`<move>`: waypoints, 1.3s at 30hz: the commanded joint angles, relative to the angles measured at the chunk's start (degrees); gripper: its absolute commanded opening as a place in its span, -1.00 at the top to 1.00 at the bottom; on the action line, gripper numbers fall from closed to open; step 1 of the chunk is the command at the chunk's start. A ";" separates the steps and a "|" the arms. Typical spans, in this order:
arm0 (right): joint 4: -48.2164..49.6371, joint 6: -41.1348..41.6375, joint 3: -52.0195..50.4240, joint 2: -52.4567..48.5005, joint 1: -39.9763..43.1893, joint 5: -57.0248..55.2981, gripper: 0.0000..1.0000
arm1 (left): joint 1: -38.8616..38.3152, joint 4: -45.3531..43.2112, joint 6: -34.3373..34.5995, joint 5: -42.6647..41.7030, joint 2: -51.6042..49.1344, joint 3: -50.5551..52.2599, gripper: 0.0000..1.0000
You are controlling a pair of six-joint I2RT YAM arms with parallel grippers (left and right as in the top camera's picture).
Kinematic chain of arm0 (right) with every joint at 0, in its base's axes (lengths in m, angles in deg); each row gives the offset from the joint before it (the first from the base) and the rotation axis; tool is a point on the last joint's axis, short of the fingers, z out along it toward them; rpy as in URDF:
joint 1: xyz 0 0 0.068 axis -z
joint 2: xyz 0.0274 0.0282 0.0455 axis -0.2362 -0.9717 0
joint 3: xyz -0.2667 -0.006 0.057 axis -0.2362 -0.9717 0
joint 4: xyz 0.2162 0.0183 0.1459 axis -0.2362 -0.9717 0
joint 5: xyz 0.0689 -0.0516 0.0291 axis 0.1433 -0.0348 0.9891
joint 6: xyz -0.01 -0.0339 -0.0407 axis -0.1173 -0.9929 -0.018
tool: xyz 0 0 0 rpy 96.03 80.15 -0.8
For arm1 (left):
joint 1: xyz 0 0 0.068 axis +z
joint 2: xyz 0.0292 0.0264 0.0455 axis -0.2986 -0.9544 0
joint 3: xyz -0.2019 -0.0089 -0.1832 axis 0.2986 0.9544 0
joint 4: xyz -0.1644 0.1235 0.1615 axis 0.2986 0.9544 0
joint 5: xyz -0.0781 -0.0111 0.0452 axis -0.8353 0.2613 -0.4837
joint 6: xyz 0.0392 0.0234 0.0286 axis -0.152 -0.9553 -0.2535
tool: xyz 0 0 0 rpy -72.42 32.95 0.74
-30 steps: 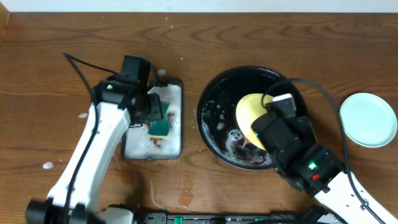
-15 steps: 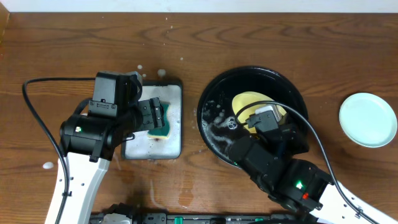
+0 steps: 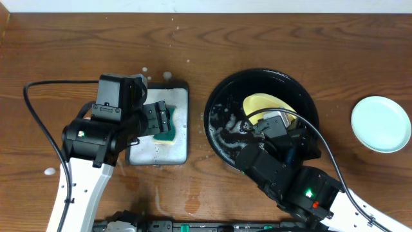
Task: Clean dirty plates on tray and stack at the side
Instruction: 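Lift the yellow plate with the right gripper and carry it right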
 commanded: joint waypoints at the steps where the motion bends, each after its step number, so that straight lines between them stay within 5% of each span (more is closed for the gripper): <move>1: 0.17 0.00 0.46 0.37 -0.39 -2.71 0.98 | 0.13 0.11 -0.55 -0.31 0.20 -0.72 -0.65; 39: 1.46 2.49 0.46 0.37 1.29 -1.51 0.98 | 0.13 0.11 -0.55 -0.31 0.20 -0.72 -0.65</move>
